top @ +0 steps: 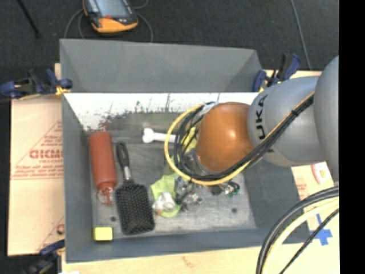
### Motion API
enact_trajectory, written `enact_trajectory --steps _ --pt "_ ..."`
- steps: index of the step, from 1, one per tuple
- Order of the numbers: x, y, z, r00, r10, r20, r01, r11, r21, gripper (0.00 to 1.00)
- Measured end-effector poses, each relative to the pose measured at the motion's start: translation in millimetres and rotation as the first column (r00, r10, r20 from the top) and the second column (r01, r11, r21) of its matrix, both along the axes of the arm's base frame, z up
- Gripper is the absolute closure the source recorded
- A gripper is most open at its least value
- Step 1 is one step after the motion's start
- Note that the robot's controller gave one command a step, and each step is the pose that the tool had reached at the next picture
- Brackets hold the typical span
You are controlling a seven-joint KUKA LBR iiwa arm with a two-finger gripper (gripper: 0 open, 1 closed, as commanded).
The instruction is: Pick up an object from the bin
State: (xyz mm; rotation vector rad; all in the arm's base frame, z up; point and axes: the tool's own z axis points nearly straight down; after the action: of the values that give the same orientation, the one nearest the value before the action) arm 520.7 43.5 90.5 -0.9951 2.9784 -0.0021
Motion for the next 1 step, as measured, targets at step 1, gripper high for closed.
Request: enact_trajectory --steps 1 --pt "0.0 -0.2 0.0 1.0 0.001 0.0 -0.001 1.0 0.0 1.0"
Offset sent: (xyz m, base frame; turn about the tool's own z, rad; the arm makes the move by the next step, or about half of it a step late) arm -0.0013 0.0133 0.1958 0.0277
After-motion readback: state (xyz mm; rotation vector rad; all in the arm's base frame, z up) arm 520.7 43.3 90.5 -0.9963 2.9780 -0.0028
